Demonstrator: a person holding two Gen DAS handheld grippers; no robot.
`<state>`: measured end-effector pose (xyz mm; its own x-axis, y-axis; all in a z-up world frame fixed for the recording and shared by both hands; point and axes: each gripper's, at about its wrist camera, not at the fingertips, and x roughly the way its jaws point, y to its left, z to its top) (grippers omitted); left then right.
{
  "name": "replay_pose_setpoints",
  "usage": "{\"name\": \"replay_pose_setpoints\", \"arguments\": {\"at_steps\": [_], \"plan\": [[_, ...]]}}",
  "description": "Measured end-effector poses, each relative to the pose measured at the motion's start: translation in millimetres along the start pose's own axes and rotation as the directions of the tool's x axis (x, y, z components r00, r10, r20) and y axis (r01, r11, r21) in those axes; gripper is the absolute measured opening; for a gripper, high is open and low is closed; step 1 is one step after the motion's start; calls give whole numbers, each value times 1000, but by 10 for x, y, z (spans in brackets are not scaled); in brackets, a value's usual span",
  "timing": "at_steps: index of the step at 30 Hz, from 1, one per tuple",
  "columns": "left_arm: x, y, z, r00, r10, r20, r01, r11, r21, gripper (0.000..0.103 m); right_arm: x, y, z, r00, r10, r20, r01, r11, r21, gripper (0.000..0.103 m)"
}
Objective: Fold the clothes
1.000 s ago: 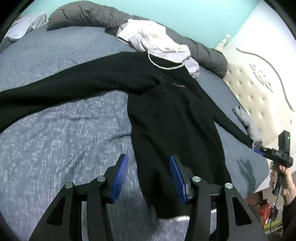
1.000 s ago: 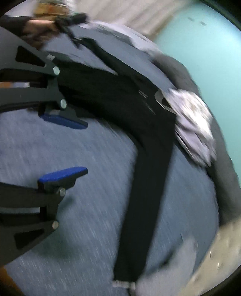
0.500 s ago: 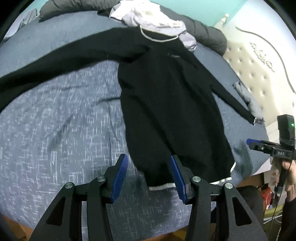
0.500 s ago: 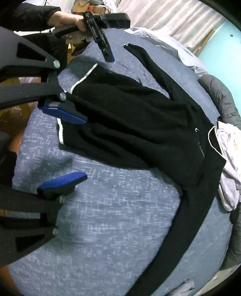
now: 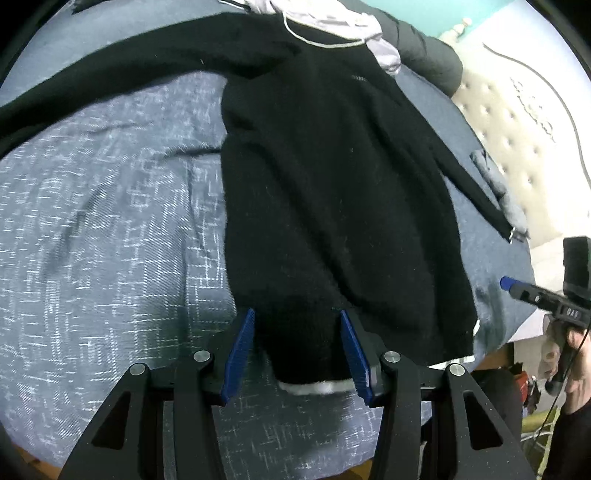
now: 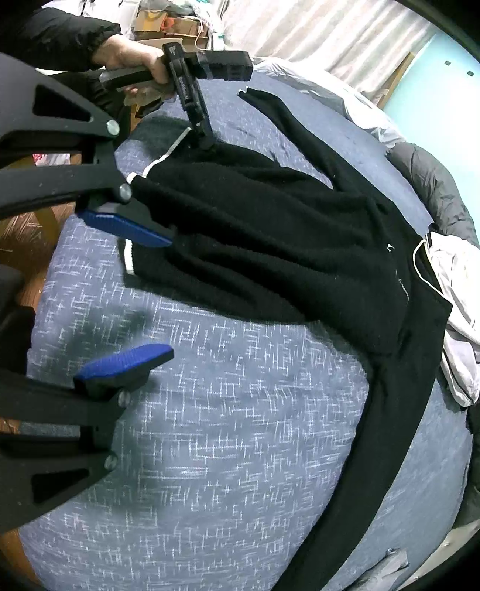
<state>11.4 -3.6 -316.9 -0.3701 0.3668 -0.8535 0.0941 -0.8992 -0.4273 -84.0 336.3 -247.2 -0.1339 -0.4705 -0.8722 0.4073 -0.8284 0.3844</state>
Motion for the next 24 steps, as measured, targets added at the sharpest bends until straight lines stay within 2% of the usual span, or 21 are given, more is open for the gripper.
{"name": "replay_pose_setpoints", "arguments": {"at_steps": [2, 6, 7, 14, 16, 18, 24], "plan": [[8, 5, -9, 1000, -11, 0, 11, 1000, 10, 45, 13, -4, 0, 1000, -8, -5, 8, 1000, 0, 56], [-114, -33, -19, 999, -25, 31, 23, 999, 49, 15, 23, -12, 4, 1000, -23, -13, 23, 1000, 6, 56], [-177, -46, -18, 998, -35, 43, 33, 998, 58, 12, 23, -14, 6, 1000, -26, -14, 26, 1000, 8, 56], [-775, -66, -17, 985, -88, 149, 71, 991, 113, 9, 56, 42, 10, 999, -24, -36, 23, 1000, -3, 57], [-945, -21, 18, 980, -84, 178, 64, 991, 118, 5, 139, 79, 17, 997, -34, -68, 34, 999, -10, 61], [-1118, 66, 11, 976, -72, 203, 49, 992, 120, 5, 220, 106, 23, 995, -37, -88, 36, 999, -12, 61], [-1186, 324, -5, 978, -38, 206, 20, 996, 89, 5, 547, 150, 51, 990, -42, -138, 41, 999, -7, 61]]}}
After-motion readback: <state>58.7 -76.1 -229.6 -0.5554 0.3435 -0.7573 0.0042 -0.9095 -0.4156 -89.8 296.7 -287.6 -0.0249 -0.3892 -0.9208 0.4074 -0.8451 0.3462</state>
